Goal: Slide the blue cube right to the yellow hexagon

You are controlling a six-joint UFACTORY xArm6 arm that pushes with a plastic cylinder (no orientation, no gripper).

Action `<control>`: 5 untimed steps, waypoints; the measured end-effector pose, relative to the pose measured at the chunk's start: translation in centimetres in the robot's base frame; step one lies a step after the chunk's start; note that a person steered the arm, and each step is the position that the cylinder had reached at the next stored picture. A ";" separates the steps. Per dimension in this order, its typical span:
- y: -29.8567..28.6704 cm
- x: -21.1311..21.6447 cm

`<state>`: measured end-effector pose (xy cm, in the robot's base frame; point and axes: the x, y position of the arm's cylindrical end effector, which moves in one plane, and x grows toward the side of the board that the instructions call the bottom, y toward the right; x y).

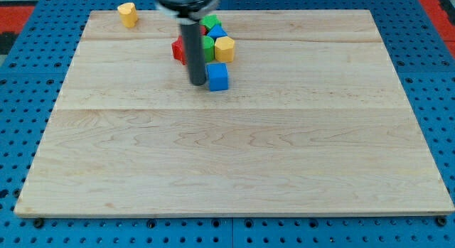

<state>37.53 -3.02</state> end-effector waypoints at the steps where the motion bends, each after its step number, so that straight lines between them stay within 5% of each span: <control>1: 6.1 1.3; 2: 9.6 3.2; 5: 12.0 -1.4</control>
<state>36.16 9.02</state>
